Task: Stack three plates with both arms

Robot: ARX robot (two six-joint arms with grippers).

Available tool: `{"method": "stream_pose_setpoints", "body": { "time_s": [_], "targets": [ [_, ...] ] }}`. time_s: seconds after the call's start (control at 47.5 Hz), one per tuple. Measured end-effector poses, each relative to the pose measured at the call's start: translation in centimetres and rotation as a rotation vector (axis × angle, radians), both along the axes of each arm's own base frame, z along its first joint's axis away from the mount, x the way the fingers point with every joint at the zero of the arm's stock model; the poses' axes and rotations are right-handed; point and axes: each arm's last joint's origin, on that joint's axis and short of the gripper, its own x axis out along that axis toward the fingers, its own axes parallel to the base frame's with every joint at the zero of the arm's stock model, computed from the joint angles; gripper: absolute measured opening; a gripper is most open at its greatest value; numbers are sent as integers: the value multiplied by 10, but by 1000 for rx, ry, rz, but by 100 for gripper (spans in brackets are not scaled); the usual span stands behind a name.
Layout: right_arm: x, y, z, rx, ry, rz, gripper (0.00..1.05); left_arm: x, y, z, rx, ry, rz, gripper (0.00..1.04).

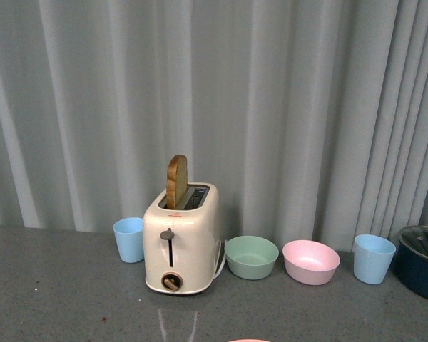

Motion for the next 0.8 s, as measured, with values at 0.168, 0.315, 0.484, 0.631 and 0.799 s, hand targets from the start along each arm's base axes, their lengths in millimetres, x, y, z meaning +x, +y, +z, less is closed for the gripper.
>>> {"method": "stream_pose_setpoints", "body": {
  "time_s": [0.168, 0.315, 0.484, 0.631, 0.799],
  "targets": [
    [0, 0, 0, 0, 0, 0, 97, -8, 0, -1, 0, -6, -2, 4],
    [0, 0, 0, 0, 0, 0, 97, -8, 0, -2, 0, -1, -1, 4],
    [0, 0, 0, 0, 0, 0, 97, -9, 0, -2, 0, -1, -1, 25],
    [0, 0, 0, 0, 0, 0, 97, -9, 0, -2, 0, -1, -1, 50],
    [0, 0, 0, 0, 0, 0, 97, -9, 0, -2, 0, -1, -1, 81]
  ]
}}
